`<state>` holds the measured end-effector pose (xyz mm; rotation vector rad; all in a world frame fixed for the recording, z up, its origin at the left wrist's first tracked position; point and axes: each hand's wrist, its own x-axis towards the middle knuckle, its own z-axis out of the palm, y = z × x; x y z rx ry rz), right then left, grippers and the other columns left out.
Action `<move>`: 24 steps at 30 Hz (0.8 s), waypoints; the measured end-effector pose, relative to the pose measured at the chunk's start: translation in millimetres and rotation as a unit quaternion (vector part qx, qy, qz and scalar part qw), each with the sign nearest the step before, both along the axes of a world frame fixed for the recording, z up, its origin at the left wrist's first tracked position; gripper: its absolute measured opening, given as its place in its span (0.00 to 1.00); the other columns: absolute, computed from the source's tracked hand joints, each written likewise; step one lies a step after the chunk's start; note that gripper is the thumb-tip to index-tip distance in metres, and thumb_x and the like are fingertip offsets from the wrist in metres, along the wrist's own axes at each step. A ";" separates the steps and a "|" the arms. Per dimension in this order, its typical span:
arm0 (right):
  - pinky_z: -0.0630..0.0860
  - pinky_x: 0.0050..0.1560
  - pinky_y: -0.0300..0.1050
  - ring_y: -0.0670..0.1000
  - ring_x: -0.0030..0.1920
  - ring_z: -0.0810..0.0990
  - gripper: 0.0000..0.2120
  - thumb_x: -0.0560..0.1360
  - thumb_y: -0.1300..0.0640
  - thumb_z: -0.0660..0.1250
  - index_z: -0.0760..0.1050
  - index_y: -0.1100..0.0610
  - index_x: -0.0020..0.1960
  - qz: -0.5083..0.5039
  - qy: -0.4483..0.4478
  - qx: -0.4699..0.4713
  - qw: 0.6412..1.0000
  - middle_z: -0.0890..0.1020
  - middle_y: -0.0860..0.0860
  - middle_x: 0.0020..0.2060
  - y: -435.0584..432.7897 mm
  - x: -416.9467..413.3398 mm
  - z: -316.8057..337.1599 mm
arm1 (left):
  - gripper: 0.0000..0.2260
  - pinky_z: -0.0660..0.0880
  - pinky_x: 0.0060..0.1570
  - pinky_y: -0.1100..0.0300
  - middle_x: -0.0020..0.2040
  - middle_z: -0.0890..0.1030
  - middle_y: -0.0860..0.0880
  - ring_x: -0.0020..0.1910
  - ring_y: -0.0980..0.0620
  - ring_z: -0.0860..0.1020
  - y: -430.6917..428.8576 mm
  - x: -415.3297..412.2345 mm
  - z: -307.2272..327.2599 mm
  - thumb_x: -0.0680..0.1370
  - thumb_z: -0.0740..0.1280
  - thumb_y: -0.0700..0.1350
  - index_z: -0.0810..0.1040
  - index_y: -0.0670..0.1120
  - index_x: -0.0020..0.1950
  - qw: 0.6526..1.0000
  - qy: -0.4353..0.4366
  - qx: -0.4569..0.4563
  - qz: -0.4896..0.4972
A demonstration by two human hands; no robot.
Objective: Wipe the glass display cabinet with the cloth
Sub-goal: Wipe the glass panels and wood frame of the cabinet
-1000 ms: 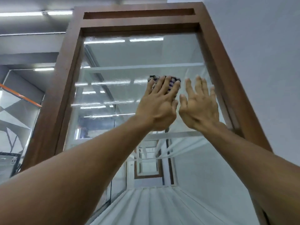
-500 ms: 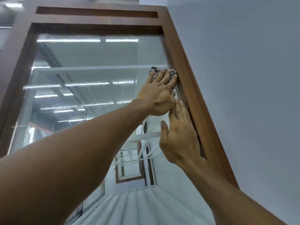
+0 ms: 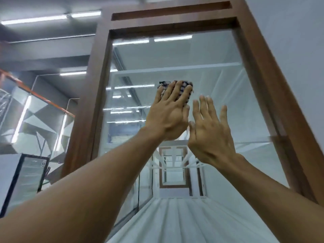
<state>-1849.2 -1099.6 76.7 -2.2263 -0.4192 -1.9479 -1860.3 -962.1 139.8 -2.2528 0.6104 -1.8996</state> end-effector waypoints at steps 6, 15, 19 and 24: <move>0.38 0.78 0.70 0.55 0.82 0.37 0.34 0.79 0.47 0.40 0.40 0.59 0.83 -0.006 0.008 -0.054 0.998 0.41 0.56 0.82 58.3 -4.4 14.1 | 0.30 0.32 0.80 0.53 0.85 0.42 0.50 0.83 0.54 0.38 76.3 -7.7 -11.1 0.82 0.42 0.56 0.44 0.53 0.85 0.996 0.002 -0.085 0.004; 0.36 0.79 0.68 0.55 0.82 0.37 0.35 0.80 0.43 0.39 0.39 0.57 0.83 -0.003 0.003 -0.064 0.998 0.40 0.55 0.82 57.2 -1.5 7.3 | 0.29 0.27 0.76 0.59 0.85 0.40 0.52 0.82 0.57 0.36 110.5 -10.5 -57.7 0.83 0.43 0.55 0.43 0.54 0.84 0.977 -0.010 -0.214 -0.009; 0.37 0.81 0.61 0.54 0.83 0.40 0.34 0.81 0.43 0.39 0.44 0.56 0.83 0.023 -0.014 -0.070 0.997 0.44 0.55 0.83 40.2 -1.8 -6.8 | 0.29 0.31 0.79 0.52 0.84 0.39 0.50 0.82 0.54 0.35 61.9 -10.8 -72.6 0.83 0.43 0.55 0.42 0.53 0.84 0.996 0.009 -0.089 -0.014; 0.36 0.80 0.59 0.54 0.83 0.41 0.34 0.80 0.44 0.43 0.45 0.54 0.83 0.012 0.001 0.035 0.999 0.45 0.56 0.83 -19.2 -2.0 -14.1 | 0.27 0.34 0.80 0.47 0.85 0.41 0.48 0.83 0.50 0.38 -2.9 -5.9 -28.9 0.86 0.46 0.53 0.43 0.51 0.84 0.992 0.005 -0.124 0.000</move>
